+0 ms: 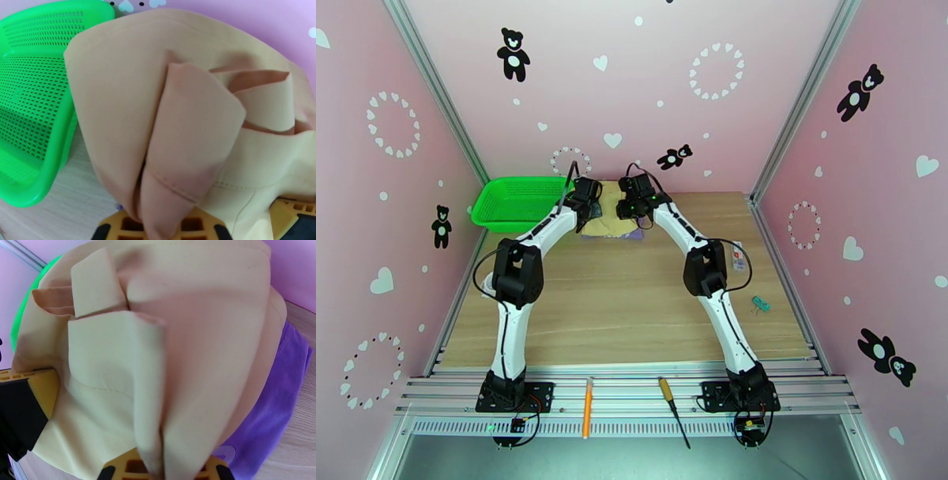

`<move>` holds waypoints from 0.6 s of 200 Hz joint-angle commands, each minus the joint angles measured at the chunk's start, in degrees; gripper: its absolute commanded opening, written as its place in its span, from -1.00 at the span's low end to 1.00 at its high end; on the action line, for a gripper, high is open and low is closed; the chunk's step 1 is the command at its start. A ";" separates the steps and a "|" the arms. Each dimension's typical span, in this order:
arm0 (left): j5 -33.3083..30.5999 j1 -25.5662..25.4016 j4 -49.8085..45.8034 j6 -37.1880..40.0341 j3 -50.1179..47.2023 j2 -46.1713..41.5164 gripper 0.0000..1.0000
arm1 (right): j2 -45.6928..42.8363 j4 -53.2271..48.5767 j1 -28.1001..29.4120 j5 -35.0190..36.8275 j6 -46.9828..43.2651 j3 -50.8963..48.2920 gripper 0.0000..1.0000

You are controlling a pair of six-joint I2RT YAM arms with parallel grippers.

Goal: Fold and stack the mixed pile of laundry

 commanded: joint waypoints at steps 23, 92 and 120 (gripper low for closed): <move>0.33 1.48 -4.74 1.26 13.40 9.00 -1.00 | 4.73 3.58 -1.50 -0.56 5.18 4.04 -1.00; 0.89 2.19 -11.30 0.79 26.44 20.31 -0.71 | 8.62 2.86 -3.29 1.49 6.73 4.17 -0.59; 0.14 2.28 -11.39 0.78 26.52 20.41 -0.07 | 8.97 2.22 -3.86 1.68 6.82 4.19 -0.14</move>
